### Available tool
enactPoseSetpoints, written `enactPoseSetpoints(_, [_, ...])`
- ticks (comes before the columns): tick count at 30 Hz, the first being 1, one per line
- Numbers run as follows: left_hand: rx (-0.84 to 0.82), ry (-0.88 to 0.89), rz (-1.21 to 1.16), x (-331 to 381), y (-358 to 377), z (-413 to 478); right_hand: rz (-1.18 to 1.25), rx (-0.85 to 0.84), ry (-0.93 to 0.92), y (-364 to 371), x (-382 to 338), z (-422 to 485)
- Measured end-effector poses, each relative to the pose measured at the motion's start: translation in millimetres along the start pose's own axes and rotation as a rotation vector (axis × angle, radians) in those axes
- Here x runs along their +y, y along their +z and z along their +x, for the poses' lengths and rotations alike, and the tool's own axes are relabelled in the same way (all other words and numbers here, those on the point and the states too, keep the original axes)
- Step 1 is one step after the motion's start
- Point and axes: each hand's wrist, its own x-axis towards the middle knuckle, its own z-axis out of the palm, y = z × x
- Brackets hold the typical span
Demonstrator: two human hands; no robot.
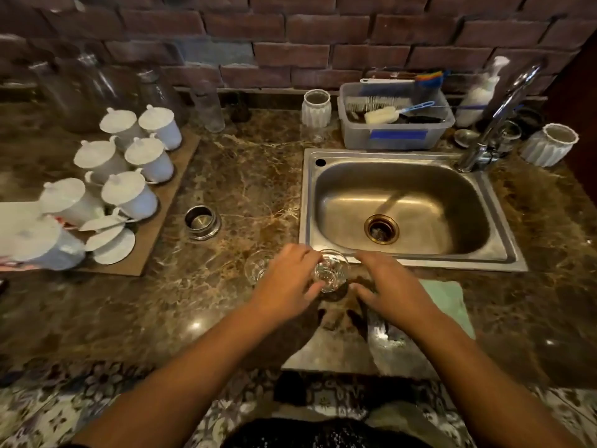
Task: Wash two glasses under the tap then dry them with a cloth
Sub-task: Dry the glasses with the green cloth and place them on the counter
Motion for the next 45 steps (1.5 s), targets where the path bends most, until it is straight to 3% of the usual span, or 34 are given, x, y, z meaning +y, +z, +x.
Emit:
enactPoseSetpoints(11, [-0.347,-0.281,0.204,-52.2,-11.2,-7.3,-0.205,-0.213,-0.027,29.4,-46.8,44.4])
enactPoseSetpoints(20, [-0.372,-0.356,0.153,-54.5,-9.1,-4.3,-0.223,-0.214,-0.077,44.5,-39.1,62.7])
enactPoseSetpoints(30, [-0.178,-0.698,0.020,-58.0,-36.5,-91.8,-0.258,-0.294,-0.382,42.4,-84.6,72.3])
enactPoseSetpoints(37, [-0.056,-1.044,0.047,-64.3,-78.5,-197.8,-0.327,-0.389,-0.686,56.9,-177.5,74.3])
enactPoseSetpoints(45, [0.123,-1.267,0.010,-67.7,-114.2,-316.9,-0.418,-0.434,-0.949,81.6,-293.8,50.0])
